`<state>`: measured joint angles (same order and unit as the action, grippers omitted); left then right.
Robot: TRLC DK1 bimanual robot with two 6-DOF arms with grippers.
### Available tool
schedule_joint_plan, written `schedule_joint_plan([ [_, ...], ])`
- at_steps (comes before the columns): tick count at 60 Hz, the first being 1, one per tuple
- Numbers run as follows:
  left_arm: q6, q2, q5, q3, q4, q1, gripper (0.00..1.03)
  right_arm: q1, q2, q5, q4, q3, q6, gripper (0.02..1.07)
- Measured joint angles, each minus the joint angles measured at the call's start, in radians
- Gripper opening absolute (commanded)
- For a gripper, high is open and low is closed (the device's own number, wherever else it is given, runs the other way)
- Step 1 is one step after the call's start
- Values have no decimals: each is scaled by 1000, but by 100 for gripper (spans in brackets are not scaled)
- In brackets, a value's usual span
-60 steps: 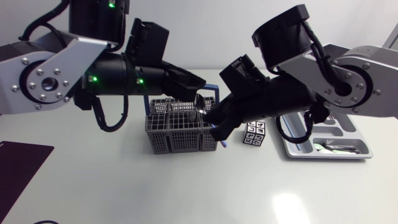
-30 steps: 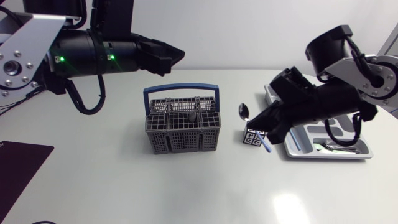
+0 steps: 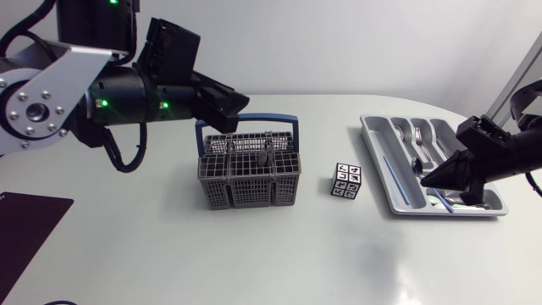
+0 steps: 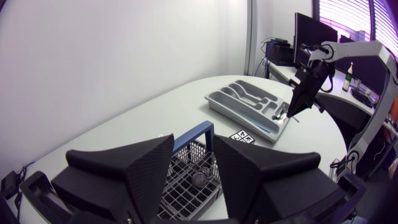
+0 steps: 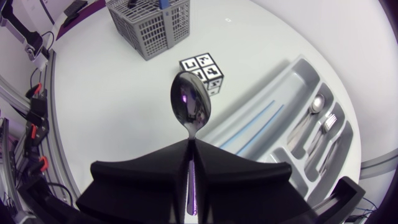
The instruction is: Transfer all utensils from the basket to the drawer tray.
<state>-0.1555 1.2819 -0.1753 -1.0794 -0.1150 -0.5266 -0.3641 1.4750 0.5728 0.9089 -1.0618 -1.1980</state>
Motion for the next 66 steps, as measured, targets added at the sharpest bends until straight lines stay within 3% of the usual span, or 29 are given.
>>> schedule_joint_plan([
  [20, -26, 8, 27, 47, -4, -14, 46, -173, 220, -95, -2, -119, -348, 8],
  [42, -30, 8, 35, 64, -13, -20, 46, -201, 312, -267, -235, -93, -528, 9],
  [50, -33, 8, 35, 69, -20, -20, 46, -214, 312, -307, -317, -45, -565, 23],
  [59, -34, 8, 35, 73, -23, -20, 46, -222, 311, -316, -368, -3, -584, 56],
  [66, -43, 8, 36, 82, -23, -20, 46, -222, 270, -316, -397, 20, -584, 67],
])
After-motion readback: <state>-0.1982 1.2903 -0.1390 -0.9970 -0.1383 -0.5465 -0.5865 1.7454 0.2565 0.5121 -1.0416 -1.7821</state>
